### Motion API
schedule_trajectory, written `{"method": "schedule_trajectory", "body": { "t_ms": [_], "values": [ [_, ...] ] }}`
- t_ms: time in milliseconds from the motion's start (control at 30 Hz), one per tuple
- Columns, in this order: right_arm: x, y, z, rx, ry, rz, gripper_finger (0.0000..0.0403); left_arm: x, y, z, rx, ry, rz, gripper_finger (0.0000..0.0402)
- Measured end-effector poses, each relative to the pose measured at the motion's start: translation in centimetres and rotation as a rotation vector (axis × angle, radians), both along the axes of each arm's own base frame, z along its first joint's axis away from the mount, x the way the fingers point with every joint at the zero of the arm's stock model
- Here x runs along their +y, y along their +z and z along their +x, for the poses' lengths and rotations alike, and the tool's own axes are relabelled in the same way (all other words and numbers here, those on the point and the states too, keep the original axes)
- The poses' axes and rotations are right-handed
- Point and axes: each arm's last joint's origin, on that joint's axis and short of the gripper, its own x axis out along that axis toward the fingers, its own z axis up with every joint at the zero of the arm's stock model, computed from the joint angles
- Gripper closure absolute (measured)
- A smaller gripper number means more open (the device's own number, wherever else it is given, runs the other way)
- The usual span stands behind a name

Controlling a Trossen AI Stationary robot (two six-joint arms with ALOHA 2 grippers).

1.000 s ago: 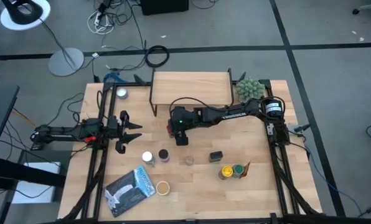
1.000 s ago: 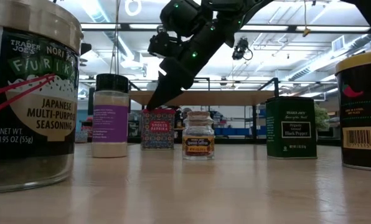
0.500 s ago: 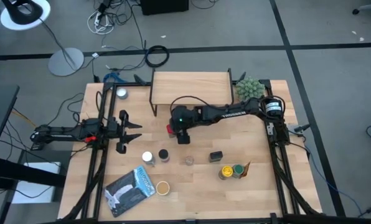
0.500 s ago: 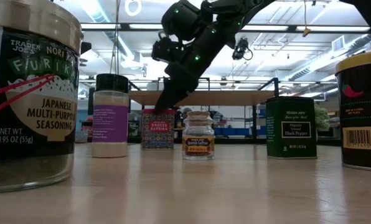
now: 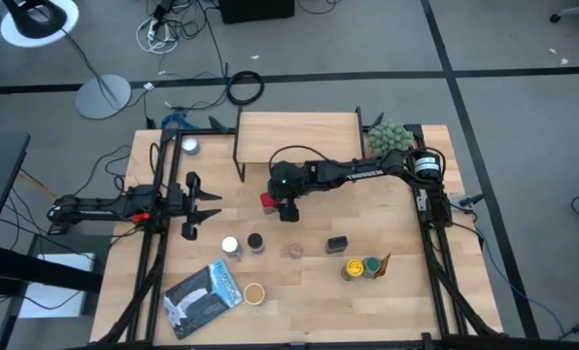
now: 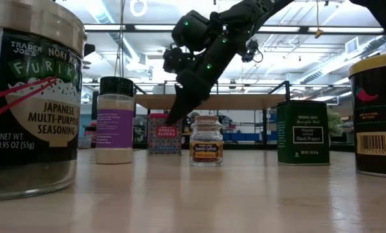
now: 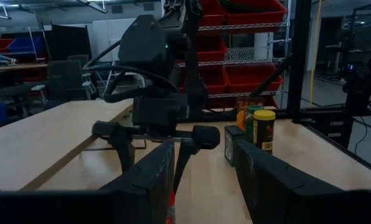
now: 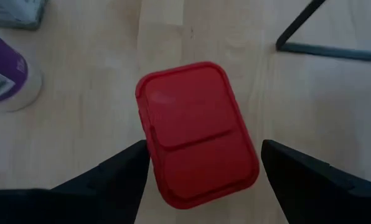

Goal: Shelf spices
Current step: Put the red seasoning cans on the shelf

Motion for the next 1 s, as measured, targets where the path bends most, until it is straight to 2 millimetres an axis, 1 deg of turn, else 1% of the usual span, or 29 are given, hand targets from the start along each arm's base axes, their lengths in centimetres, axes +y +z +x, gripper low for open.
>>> {"method": "schedule_trajectory", "body": {
  "t_ms": [100,333,400,500,667,733,900,1000],
  "values": [
    [0.0,-0.2,-0.1,0.003,0.002,0.001,0.0112,0.0,0.0,0.0,0.0,0.0,0.004,0.0232],
    [0.1,-0.6,-0.2,-0.01,0.038,0.041,0.0175,0.0,0.0,0.0,0.0,0.003,0.027,0.0232],
    [0.1,-0.5,-0.1,-0.024,0.051,0.052,0.0184,0.0,0.0,0.0,0.0,0.003,0.027,0.0232],
    [0.1,-0.4,0.0,-0.035,0.052,0.051,0.0183,0.0,0.0,0.0,0.001,0.003,0.026,0.0232],
    [0.1,-0.4,0.0,-0.04,0.051,0.052,0.016,0.0,0.0,0.0,0.001,0.003,0.026,0.0232],
    [0.2,-0.4,0.1,-0.04,0.052,0.052,0.0163,0.0,0.0,0.0,0.001,0.003,0.026,0.0232],
    [0.4,-0.1,0.1,-0.044,0.058,0.053,0.0185,0.0,0.0,0.0,0.001,0.003,0.026,0.0232],
    [0.5,0.5,0.2,-0.052,0.057,0.059,0.0183,0.0,0.0,0.0,0.001,0.003,0.026,0.0232]
  ]
}}
